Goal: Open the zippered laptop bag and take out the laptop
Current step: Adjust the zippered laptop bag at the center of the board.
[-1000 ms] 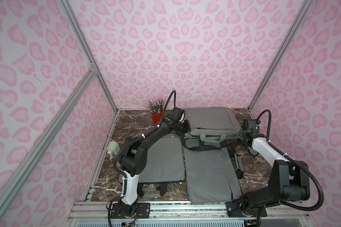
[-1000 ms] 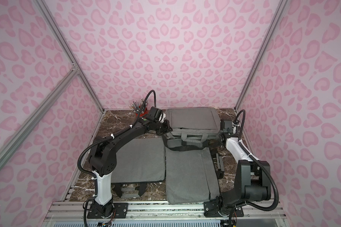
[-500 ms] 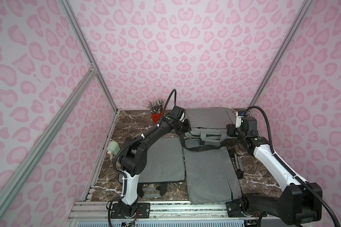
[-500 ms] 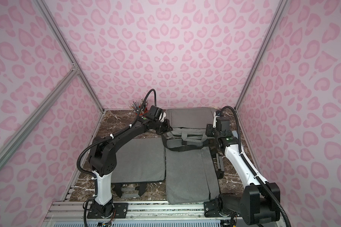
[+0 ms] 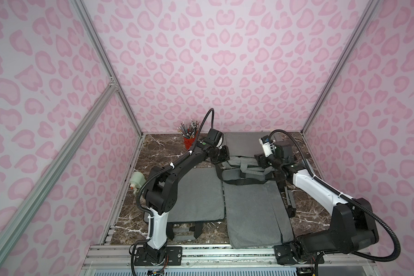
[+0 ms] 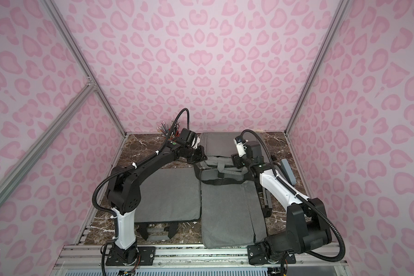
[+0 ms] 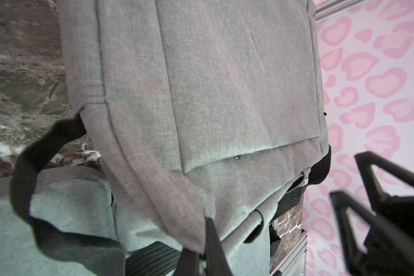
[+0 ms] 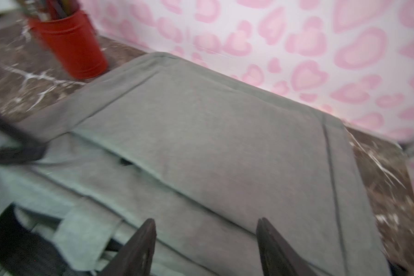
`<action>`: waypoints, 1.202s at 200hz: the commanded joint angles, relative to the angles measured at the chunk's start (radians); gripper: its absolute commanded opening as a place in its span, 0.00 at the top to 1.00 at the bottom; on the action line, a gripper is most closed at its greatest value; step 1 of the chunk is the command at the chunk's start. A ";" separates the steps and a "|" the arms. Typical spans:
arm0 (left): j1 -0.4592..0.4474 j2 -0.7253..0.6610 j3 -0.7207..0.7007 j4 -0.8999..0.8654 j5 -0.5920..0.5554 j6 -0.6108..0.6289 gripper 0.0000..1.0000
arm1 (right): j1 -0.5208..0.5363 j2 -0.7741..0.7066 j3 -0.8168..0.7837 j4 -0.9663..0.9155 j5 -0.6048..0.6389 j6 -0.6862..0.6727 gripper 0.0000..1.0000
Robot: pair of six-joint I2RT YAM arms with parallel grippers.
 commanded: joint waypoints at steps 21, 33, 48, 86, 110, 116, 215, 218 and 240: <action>0.002 -0.003 0.014 0.045 0.041 0.019 0.97 | 0.150 0.048 -0.060 0.279 0.111 -0.271 0.26; 0.002 -0.003 0.016 0.045 0.046 0.016 0.97 | 0.170 0.075 -0.055 0.305 0.100 -0.311 0.25; 0.004 -0.005 0.014 0.046 0.050 0.012 0.96 | 0.185 0.102 -0.053 0.312 0.072 -0.362 0.25; 0.013 -0.014 0.000 0.049 0.053 0.009 0.96 | 0.185 0.083 -0.081 0.274 -0.060 -0.403 0.26; 0.013 -0.014 -0.008 0.065 0.074 -0.004 0.95 | 0.185 0.095 -0.090 0.218 -0.058 -0.448 0.26; 0.013 -0.014 -0.010 0.067 0.079 -0.007 0.95 | 0.183 0.102 -0.091 0.210 -0.048 -0.462 0.26; 0.011 -0.028 -0.040 0.094 0.101 -0.018 0.92 | 0.162 0.216 -0.023 0.277 0.057 -0.518 0.48; 0.011 -0.028 -0.041 0.094 0.100 -0.019 0.92 | 0.162 0.216 -0.018 0.273 0.052 -0.513 0.51; 0.013 -0.031 -0.048 0.096 0.093 -0.012 0.83 | 0.153 0.194 -0.009 0.267 0.001 -0.465 0.70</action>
